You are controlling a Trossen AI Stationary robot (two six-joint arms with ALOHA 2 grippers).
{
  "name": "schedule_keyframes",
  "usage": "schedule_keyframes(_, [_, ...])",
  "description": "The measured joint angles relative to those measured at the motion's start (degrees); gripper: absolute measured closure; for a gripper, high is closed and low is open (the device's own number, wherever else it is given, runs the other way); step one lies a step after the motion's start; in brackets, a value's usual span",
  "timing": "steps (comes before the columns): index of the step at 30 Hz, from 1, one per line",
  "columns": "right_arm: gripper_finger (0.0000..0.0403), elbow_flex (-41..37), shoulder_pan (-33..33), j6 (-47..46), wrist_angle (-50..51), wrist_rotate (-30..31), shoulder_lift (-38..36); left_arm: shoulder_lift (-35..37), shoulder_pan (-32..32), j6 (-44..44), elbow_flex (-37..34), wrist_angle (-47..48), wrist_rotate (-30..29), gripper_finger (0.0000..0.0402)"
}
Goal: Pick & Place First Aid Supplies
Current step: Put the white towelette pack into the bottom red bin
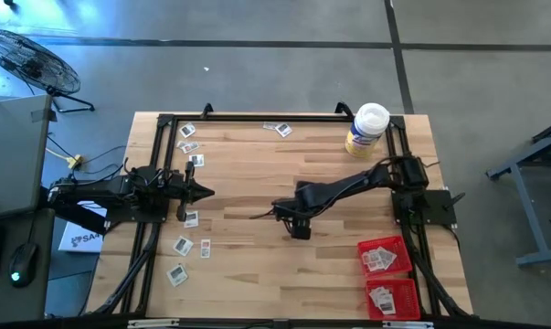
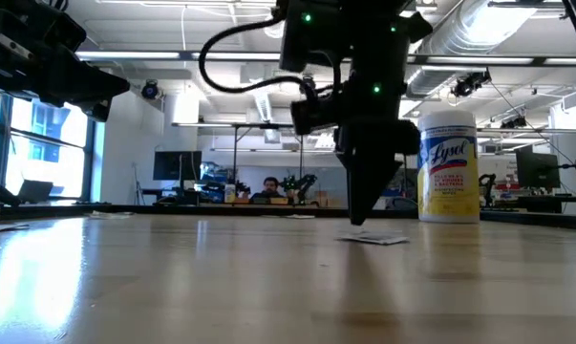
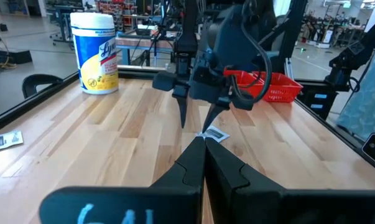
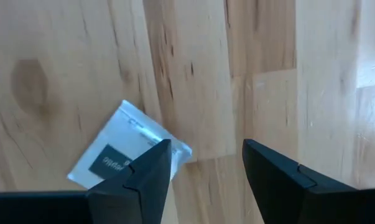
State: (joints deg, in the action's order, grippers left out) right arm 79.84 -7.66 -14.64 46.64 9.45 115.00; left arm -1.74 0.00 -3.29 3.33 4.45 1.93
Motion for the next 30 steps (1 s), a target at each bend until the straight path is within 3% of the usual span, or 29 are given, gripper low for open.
schedule_keyframes(5, [0.021,-0.17,-0.02,-0.45,0.84,-1.15,0.06,0.0,-0.01,0.0,0.0,0.0,0.02,0.04])
schedule_keyframes(14, [0.021,-6.97,-0.33,0.4,-10.0,-5.34,-0.5,0.0,-0.01,0.0,0.0,0.0,0.0,0.04])
schedule_keyframes(18, [0.0217,-9.22,-0.73,1.53,-10.8,-4.04,-0.58,0.0,-0.01,0.0,0.0,0.0,0.02,0.04])
schedule_keyframes(30, [0.0308,-10.61,-0.64,-0.68,-11.68,-4.65,-0.66,0.0,0.0,0.0,0.0,0.0,0.01,0.04])
